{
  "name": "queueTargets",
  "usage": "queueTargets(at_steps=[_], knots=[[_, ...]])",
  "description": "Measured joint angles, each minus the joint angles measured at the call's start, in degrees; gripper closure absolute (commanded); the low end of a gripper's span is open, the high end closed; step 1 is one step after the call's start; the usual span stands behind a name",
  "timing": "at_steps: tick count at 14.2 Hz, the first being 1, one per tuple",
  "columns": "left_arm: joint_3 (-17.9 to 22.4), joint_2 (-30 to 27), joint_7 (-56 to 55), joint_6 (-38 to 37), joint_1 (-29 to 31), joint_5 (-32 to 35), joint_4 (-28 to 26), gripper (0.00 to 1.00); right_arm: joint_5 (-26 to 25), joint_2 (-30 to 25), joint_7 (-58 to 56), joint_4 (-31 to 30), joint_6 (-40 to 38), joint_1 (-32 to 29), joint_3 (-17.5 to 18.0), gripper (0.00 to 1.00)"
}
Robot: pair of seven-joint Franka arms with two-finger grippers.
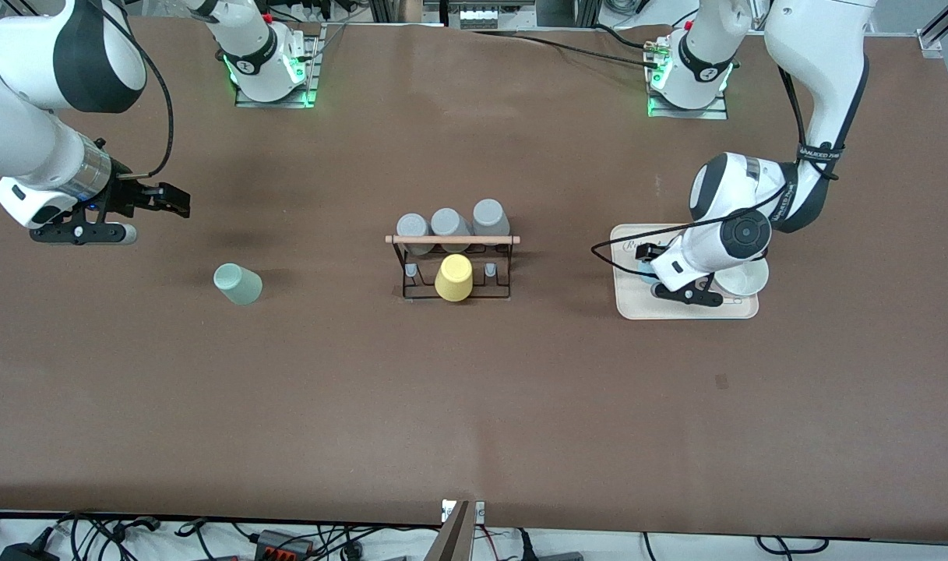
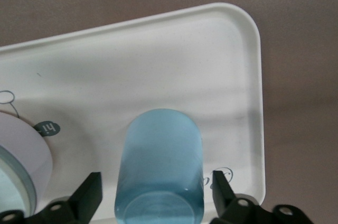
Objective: Hang scattered cups on rack with three cups
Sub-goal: 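Grasp the light blue cup on the cream tray with the left gripper, then carry the blue cup rackward with the left gripper while the right gripper descends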
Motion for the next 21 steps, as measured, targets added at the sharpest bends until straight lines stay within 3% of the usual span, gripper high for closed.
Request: queueTargets(at_steps=[2, 5, 7, 9, 12, 14, 21], knots=[[-0.1, -0.2, 0.0, -1.0, 0.0, 0.0, 0.0, 0.68, 0.0, 0.1, 0.0, 0.0, -0.2, 0.0, 0.0, 0.00], [-0.1, -1.1, 0.0, -5.7, 0.0, 0.0, 2.5, 0.72, 0.0, 0.6, 0.0, 0.0, -0.3, 0.0, 0.0, 0.00], [-0.1, -1.2, 0.0, -12.0, 0.0, 0.0, 8.6, 0.72, 0.0, 0.7, -0.1, 0.0, -0.3, 0.0, 0.0, 0.00], [-0.2, 0.0, -0.1, -20.5, -0.2, 0.0, 18.8, 0.72, 0.0, 0.7, -0.1, 0.0, -0.3, 0.0, 0.0, 0.00], [-0.3, 6.4, 0.0, -28.1, -1.5, -0.1, 36.1, 0.73, 0.0, 0.7, -0.1, -0.1, -0.2, 0.0, 0.0, 0.00], [-0.5, 10.9, -0.2, -28.6, -4.9, -0.1, 43.1, 0.74, 0.0, 0.8, -0.1, -0.1, -0.1, 0.0, -0.1, 0.00], [-0.8, 15.1, -3.1, -28.1, -17.0, -1.4, 51.5, 0.74, 0.0, 9.3, -0.1, -1.2, 12.6, -1.8, -0.7, 0.00]])
